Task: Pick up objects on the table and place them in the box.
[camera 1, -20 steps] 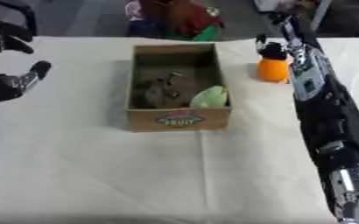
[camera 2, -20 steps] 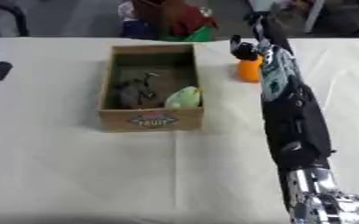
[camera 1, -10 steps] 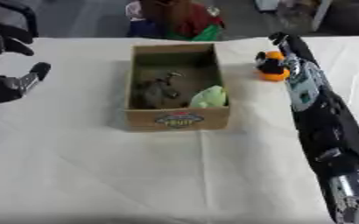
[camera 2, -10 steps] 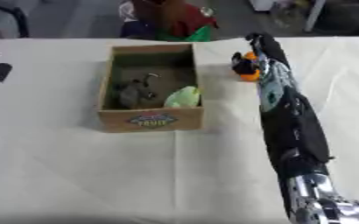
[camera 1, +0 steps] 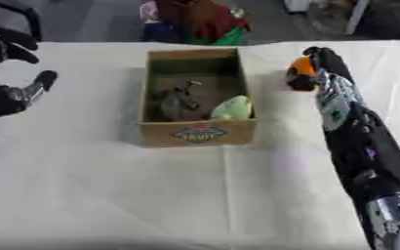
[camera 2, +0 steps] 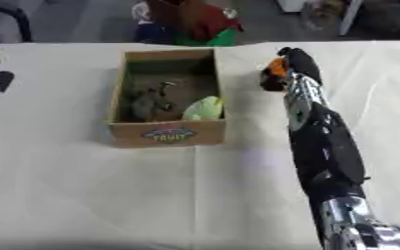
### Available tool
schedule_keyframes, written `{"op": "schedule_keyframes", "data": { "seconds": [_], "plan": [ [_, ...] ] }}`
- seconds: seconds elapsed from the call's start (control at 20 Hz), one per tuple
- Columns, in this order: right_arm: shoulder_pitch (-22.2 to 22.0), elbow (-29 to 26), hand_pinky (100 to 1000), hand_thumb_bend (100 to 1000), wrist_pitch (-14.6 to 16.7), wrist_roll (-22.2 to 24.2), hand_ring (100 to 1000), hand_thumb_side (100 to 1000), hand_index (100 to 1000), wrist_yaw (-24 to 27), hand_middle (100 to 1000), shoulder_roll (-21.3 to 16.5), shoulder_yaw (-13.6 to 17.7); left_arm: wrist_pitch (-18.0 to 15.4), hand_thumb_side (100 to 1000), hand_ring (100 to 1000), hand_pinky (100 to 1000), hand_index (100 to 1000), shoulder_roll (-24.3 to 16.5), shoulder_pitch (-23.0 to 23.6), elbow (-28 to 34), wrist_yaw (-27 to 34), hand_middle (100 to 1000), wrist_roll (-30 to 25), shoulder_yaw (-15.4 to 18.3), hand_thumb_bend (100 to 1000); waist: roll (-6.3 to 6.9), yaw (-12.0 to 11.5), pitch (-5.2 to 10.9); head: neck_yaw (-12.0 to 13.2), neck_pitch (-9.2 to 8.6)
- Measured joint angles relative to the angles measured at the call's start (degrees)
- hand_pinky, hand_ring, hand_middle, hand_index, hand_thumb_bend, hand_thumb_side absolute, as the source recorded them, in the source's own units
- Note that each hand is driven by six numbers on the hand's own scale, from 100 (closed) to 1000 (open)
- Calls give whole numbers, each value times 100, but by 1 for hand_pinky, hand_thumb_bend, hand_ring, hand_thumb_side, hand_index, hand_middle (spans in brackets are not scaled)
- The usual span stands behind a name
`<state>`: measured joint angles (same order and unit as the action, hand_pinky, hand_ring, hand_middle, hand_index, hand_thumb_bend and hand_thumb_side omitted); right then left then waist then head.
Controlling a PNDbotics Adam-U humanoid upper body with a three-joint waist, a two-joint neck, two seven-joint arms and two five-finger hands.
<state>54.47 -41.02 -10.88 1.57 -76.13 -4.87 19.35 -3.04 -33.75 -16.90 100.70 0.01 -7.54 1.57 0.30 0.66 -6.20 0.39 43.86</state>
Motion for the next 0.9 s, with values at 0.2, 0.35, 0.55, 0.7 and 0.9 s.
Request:
{"op": "schedule_keyframes", "data": {
  "seconds": [0.2,0.35,0.55,0.7,0.9],
  "plan": [
    [-1,290,869,100,-259,-85,996,504,919,-346,899,-45,-242,-2,100,609,763,710,1,18,-1,3,615,-2,0,409,7,-13,-5,-1,0],
    [1,466,806,100,-373,-96,929,557,892,-623,853,-47,-365,-9,100,609,763,710,1,18,-1,7,615,-9,0,407,8,-15,-10,-2,0],
    [16,533,644,100,-477,-107,757,584,767,-1049,674,-47,-384,-13,100,609,763,710,3,19,-1,13,615,-14,0,403,17,-19,-10,-2,0],
    [17,464,519,100,-604,-266,619,521,599,-1369,473,-46,-350,-14,100,609,764,710,4,23,-1,14,615,-15,0,401,30,-25,-10,-2,0],
    [-9,175,392,100,-690,-609,476,346,346,-1779,225,-7,-202,-14,100,609,764,708,4,26,-2,14,615,-15,0,398,34,-25,-15,-1,0]
  ]
}}
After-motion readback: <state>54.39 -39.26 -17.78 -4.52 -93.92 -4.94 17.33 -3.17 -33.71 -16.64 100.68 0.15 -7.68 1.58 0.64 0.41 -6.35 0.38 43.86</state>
